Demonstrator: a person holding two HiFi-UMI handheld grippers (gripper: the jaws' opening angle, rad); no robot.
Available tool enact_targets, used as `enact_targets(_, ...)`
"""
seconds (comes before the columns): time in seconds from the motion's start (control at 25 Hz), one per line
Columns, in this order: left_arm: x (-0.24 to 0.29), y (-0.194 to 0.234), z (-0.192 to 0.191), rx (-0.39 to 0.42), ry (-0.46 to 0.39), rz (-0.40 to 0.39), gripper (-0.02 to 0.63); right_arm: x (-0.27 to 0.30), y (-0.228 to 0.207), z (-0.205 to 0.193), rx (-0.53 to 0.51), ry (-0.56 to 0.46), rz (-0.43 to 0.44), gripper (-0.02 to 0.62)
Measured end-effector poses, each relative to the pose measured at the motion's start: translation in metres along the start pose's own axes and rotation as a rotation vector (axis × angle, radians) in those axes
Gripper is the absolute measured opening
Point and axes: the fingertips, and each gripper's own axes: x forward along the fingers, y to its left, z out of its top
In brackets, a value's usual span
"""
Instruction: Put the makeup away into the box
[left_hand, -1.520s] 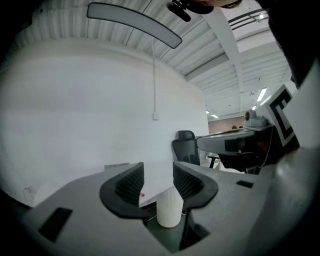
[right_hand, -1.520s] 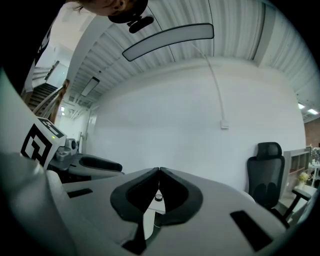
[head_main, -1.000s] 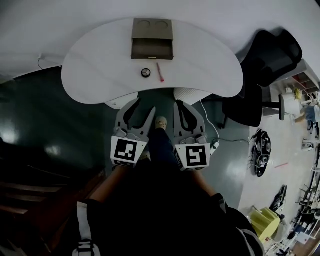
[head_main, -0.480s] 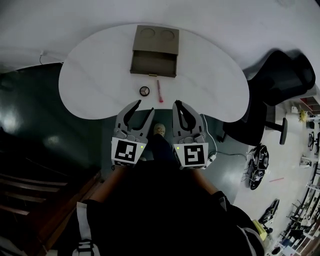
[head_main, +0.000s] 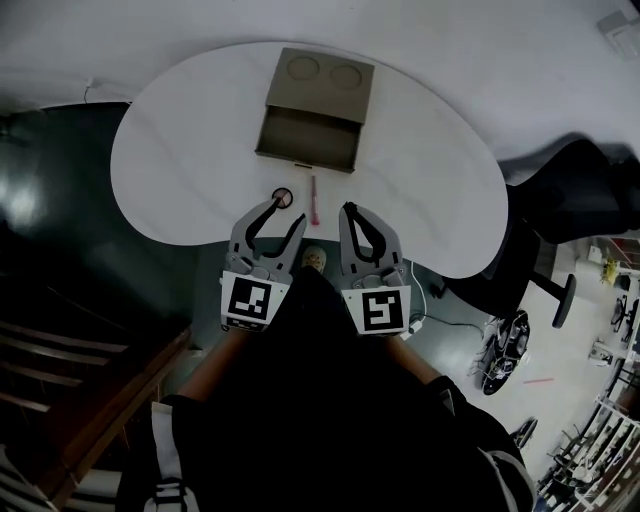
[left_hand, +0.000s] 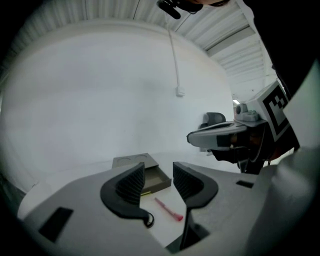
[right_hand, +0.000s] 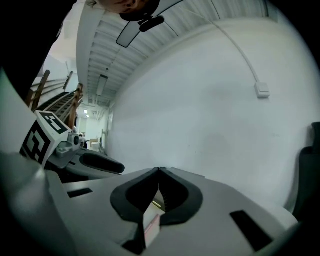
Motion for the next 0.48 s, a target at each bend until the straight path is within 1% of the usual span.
enact_targets(0.04,0.004,0.002,-0.004,-0.001,0.013,0.003,0.173,0.003,-0.002,-0.003,0.005,0.006,0.005,0.022)
enact_targets(0.2,0.017,0.010,-0.019,0.036,0.053,-0.009,0.173,0.014,-0.006,-0.017,0.041,0.051,0.022,0.021)
enact_targets(0.36,0.034,0.018,-0.035,0.025,0.093,-0.020,0.173,0.028,-0.006,-0.030,0.045,0.093,0.039,0.022)
enact_targets(0.48,0.045,0.024,-0.050,0.012,0.134,-0.035,0.173,0.039,-0.006,-0.041,0.043,0.128,0.035,0.023)
